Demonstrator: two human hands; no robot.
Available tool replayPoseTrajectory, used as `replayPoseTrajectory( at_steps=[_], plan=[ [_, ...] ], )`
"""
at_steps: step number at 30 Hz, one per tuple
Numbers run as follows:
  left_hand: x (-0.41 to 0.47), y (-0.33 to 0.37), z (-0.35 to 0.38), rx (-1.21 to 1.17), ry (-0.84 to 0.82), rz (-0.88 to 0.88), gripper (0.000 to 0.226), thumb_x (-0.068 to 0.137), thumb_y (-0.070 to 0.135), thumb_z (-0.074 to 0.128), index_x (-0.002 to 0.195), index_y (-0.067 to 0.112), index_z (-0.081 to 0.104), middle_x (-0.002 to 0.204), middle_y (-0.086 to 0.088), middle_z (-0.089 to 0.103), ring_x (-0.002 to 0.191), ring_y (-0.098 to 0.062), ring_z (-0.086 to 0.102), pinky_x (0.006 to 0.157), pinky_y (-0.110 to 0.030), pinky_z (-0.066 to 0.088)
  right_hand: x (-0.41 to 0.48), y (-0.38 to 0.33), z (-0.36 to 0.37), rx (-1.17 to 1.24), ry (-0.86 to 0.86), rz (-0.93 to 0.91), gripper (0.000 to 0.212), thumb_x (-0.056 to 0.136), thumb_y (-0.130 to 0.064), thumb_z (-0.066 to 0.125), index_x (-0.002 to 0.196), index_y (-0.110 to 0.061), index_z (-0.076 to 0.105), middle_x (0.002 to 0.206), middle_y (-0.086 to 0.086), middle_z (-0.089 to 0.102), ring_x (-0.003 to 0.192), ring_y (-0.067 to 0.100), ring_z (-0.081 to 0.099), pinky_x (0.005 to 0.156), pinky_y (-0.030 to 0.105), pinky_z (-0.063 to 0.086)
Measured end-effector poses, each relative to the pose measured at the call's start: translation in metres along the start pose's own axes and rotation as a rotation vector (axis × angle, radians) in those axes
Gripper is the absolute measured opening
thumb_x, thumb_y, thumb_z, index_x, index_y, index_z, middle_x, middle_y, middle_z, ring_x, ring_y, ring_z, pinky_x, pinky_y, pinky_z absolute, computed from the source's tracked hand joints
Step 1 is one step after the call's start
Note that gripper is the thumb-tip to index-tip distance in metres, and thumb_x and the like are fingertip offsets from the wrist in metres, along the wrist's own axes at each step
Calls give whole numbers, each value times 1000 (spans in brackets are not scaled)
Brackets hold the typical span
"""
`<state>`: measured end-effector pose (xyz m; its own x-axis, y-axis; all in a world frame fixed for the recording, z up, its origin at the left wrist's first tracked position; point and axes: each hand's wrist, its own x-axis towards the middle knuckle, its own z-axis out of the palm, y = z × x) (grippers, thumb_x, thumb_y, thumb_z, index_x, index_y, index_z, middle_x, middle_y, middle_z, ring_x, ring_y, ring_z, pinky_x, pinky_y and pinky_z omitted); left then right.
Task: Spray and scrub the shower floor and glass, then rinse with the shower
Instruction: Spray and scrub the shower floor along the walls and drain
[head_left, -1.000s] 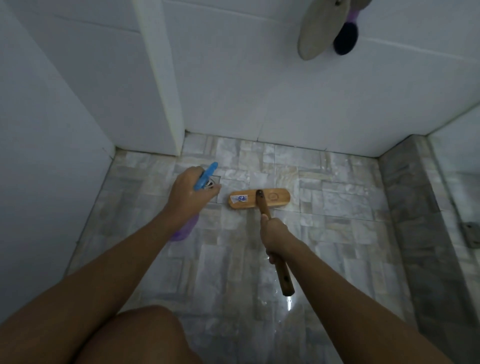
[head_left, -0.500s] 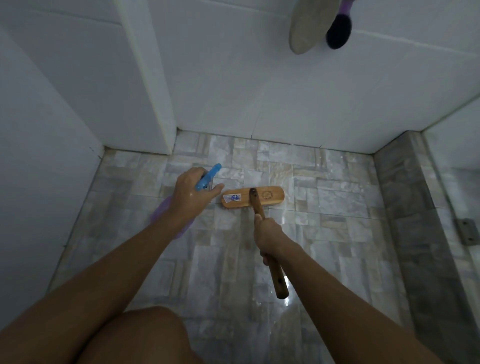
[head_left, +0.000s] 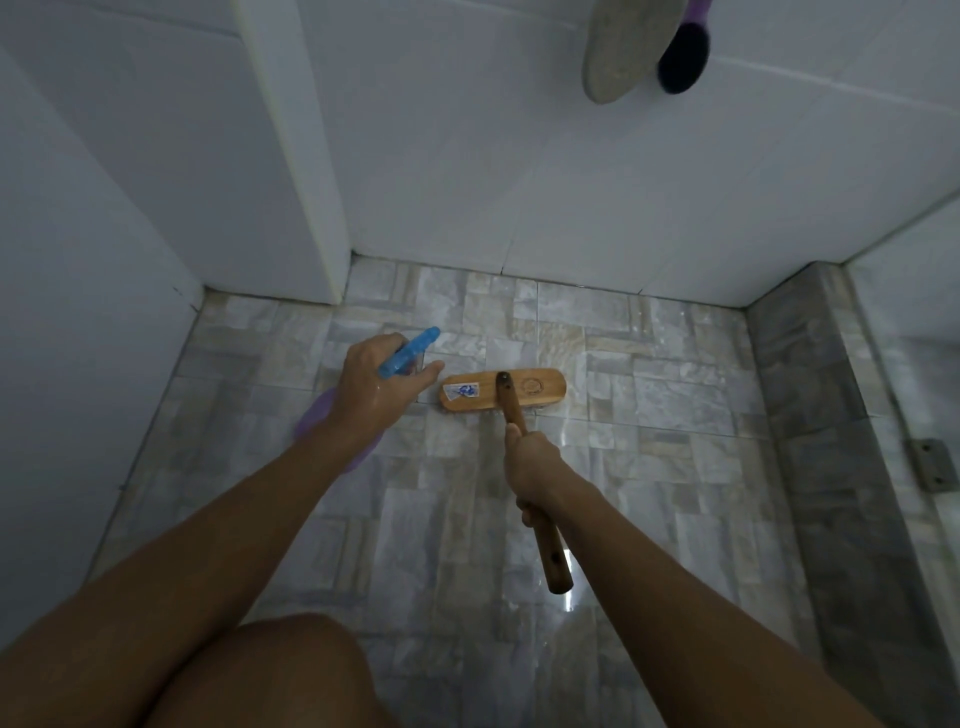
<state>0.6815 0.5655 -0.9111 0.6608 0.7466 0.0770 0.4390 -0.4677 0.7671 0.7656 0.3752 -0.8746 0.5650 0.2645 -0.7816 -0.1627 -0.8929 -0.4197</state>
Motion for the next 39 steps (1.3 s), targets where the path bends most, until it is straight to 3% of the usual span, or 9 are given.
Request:
replayPoseTrajectory(
  at_steps=[4, 7, 17, 19, 23, 26, 30, 36, 39],
  plan=[
    [-3, -1, 0, 23, -14, 68, 40, 75, 36, 86, 73, 8, 59, 66, -6, 58, 58, -25, 55, 59, -38, 49, 1, -1, 1, 15, 0, 1, 39, 108, -49, 23, 109, -16, 44, 91, 11, 57, 67, 22, 58, 54, 36, 55],
    [-2, -2, 0, -5, -20, 85, 38, 78, 39, 81, 69, 8, 61, 62, -4, 60, 56, -23, 58, 60, -42, 55, 3, 0, 1, 18, 1, 3, 40, 107, -50, 24, 107, -17, 45, 90, 11, 57, 67, 22, 58, 58, 37, 55],
    [12, -29, -25, 21, 177, 158, 26, 88, 25, 75, 76, 9, 59, 68, -5, 58, 58, -24, 55, 56, -43, 50, 20, -25, -2, 26, -6, -11, 44, 107, -50, 24, 109, -12, 45, 88, 13, 57, 60, 24, 56, 56, 40, 56],
    [13, -37, -30, 26, 255, 205, 25, 93, 23, 69, 76, 6, 61, 68, -8, 58, 58, -22, 54, 54, -38, 49, 29, -42, -6, 41, -8, -35, 44, 108, -47, 24, 114, -9, 47, 87, 14, 56, 62, 27, 57, 58, 42, 57],
    [7, -46, -32, 81, 398, 240, 24, 94, 18, 67, 77, 2, 63, 69, -9, 58, 64, -8, 46, 61, -15, 36, 61, -85, -14, -16, -1, -150, 39, 110, -26, 25, 128, -1, 48, 98, 18, 55, 67, 30, 57, 70, 51, 60],
    [6, -54, -32, 85, 429, 241, 25, 95, 20, 66, 78, 2, 63, 69, -11, 60, 61, -17, 52, 61, -26, 43, 87, -118, -20, 36, 19, -173, 37, 110, -29, 24, 120, -3, 50, 79, 16, 52, 50, 25, 52, 50, 38, 54],
    [10, -60, -37, 62, 448, 192, 26, 95, 23, 66, 79, 2, 62, 70, -12, 61, 60, -24, 57, 57, -37, 49, 102, -131, -27, 85, 22, -167, 35, 109, -37, 27, 113, -10, 48, 68, 13, 49, 44, 21, 47, 43, 30, 48],
    [11, -59, -37, 62, 452, 220, 25, 94, 19, 66, 76, 1, 61, 68, -13, 59, 58, -25, 56, 56, -34, 45, 119, -87, -69, 104, 146, -94, 20, 108, -20, 30, 102, -12, 48, 70, 14, 48, 44, 22, 45, 41, 29, 45],
    [11, -63, -40, 50, 468, 214, 27, 94, 20, 66, 77, 1, 62, 68, -13, 61, 57, -25, 57, 55, -35, 47, 124, -98, -66, 159, 148, -91, 20, 101, 2, 33, 100, -11, 47, 69, 14, 48, 45, 22, 46, 40, 29, 44]
  ],
)
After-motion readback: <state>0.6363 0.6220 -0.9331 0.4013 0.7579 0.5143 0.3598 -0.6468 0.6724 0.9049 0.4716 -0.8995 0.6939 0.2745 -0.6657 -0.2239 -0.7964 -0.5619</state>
